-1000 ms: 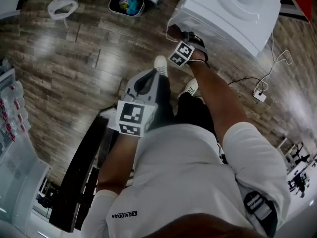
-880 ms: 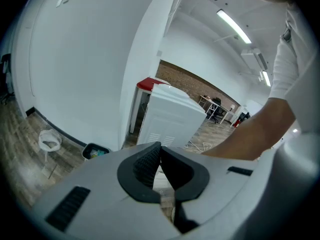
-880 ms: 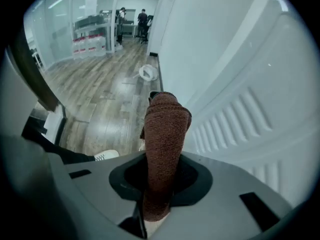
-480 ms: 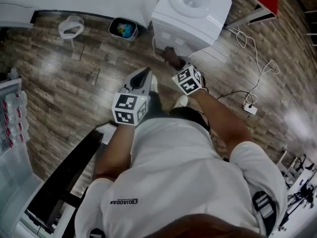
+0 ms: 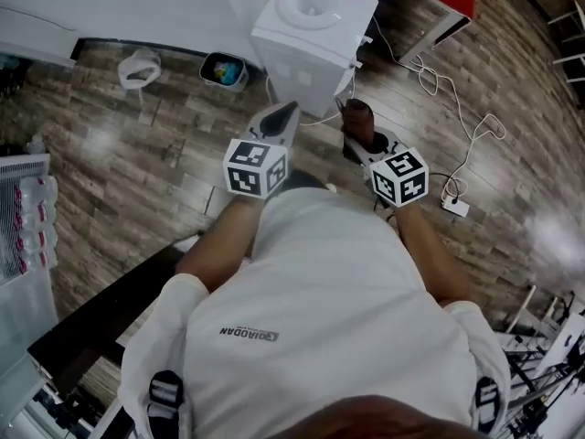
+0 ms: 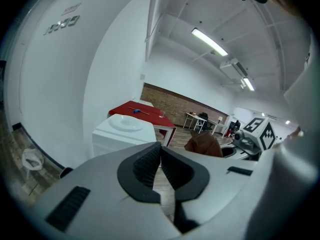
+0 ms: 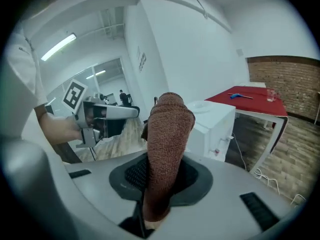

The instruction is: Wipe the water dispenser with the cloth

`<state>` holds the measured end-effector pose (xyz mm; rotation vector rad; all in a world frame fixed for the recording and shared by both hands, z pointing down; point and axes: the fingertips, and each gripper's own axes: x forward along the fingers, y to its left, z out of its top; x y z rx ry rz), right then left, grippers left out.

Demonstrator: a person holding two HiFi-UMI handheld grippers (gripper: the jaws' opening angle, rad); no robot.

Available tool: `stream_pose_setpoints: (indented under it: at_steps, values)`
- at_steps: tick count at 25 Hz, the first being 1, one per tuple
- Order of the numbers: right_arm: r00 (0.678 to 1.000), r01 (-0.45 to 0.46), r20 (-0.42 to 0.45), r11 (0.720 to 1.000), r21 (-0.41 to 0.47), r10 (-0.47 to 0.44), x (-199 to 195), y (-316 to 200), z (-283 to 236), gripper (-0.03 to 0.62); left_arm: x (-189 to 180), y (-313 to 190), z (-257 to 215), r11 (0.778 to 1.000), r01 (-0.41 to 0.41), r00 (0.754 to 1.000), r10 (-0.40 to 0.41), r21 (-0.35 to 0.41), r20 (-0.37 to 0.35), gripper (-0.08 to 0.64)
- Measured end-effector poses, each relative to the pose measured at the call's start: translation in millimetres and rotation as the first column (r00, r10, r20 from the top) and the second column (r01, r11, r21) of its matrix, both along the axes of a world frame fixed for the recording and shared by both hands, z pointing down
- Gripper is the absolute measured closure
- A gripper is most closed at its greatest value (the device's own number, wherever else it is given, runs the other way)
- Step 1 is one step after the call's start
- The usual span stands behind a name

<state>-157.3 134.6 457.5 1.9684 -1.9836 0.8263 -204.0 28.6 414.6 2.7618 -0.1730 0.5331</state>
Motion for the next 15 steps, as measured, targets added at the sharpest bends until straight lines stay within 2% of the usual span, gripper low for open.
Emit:
stream_pose_setpoints:
  at_steps: [5, 7, 11, 15]
  values:
    - [0.991, -0.131, -0.016, 0.991, 0.014, 0.131, 42, 49, -5, 0.520, 41, 31, 5, 0.998, -0.064, 0.998, 0.064, -0.003, 0.008, 0.560]
    - [0.988, -0.154, -0.001, 0.988, 0.015, 0.154, 50, 57, -2, 0.520, 54, 44, 3, 0.995, -0.103, 0.995, 0.103, 0.003, 0.016, 0.559]
    - [0.992, -0.127, 0.000, 0.992, 0.023, 0.127, 64, 52, -4, 0.520, 75, 53, -1, 0.989, -0.148, 0.989, 0.147, 0.029, 0.031, 0.560]
    - [0.998, -0.049, -0.026, 0.999, 0.022, 0.050, 93, 29, -9, 0.520, 101, 42, 6, 0.990, -0.129, 0.991, 0.127, 0.050, 0.036, 0.559]
